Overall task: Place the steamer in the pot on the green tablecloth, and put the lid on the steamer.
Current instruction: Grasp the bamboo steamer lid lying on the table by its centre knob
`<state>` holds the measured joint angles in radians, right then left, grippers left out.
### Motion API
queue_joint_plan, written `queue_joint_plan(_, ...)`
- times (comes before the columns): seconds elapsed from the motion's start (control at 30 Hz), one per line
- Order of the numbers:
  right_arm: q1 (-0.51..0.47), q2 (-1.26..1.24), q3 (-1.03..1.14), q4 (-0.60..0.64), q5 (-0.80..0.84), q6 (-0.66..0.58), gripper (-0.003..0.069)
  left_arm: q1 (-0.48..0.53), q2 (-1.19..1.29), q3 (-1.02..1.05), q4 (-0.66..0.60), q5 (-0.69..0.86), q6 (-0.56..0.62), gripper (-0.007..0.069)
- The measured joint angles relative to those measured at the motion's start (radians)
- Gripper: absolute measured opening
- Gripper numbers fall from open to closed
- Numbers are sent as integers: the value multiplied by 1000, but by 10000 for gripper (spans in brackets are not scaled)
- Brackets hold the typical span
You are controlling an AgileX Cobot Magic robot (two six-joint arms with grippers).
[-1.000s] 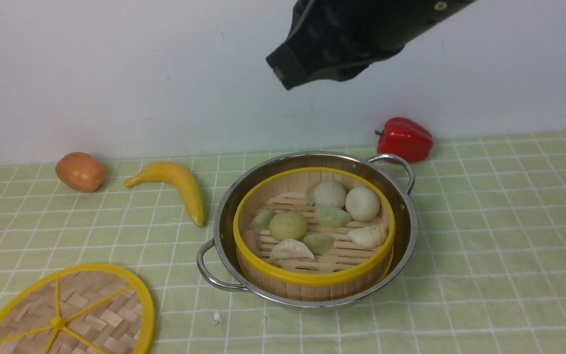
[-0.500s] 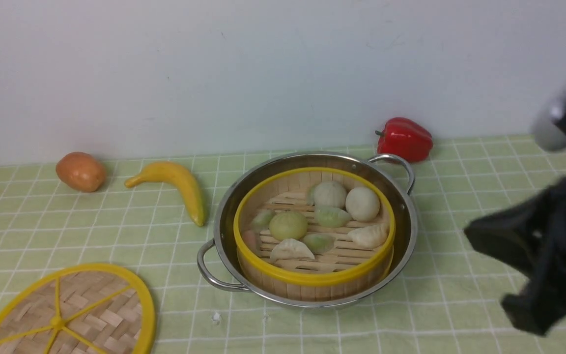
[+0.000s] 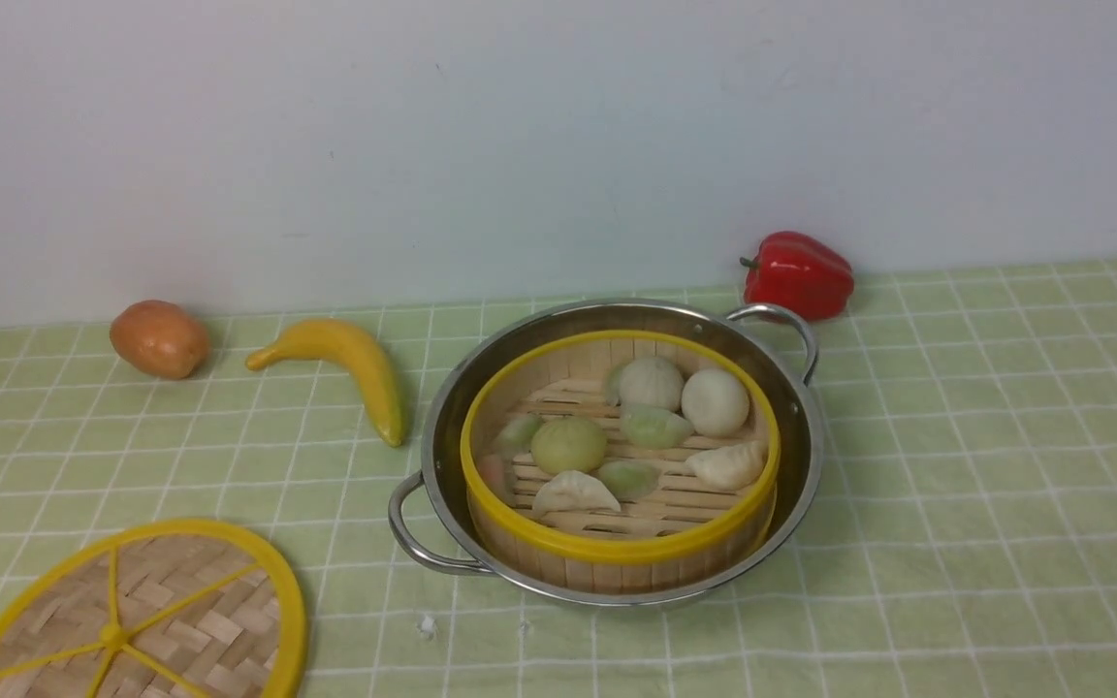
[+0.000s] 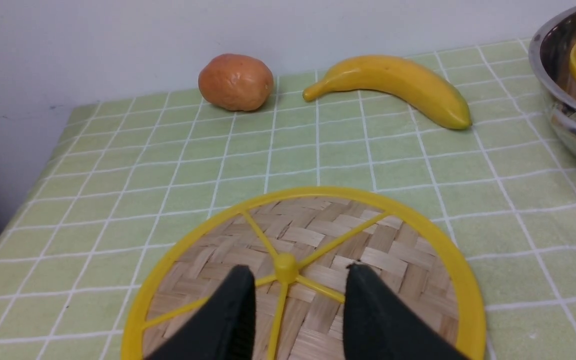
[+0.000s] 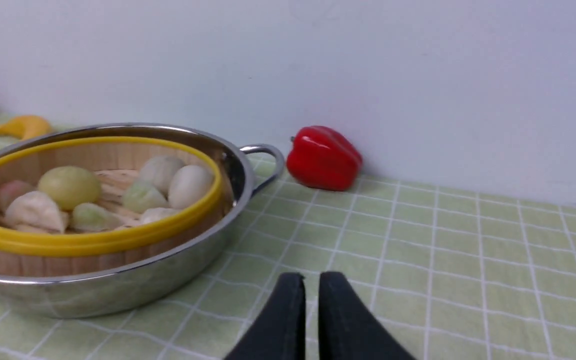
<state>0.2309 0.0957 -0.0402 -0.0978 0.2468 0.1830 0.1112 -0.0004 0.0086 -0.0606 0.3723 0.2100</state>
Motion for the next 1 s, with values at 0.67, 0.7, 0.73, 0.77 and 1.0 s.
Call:
queue_joint_plan(0.67,-84,-91,34,13,127,18,139,0,0,0,0,-1,0,243)
queue_joint_plan(0.7,-84,-91,35,13,127,18,141,0,0,0,0,-1,-1,243)
queue_joint_plan(0.73,-84,-91,35,13,127,18,144,0,0,0,0,-1,-1,243)
queue_joint_plan(0.77,-84,-91,35,13,127,18,148,0,0,0,0,-1,-1,243)
queue_joint_plan(1.0,-84,-91,35,14,127,18,172,0,0,0,0,-1,0,243)
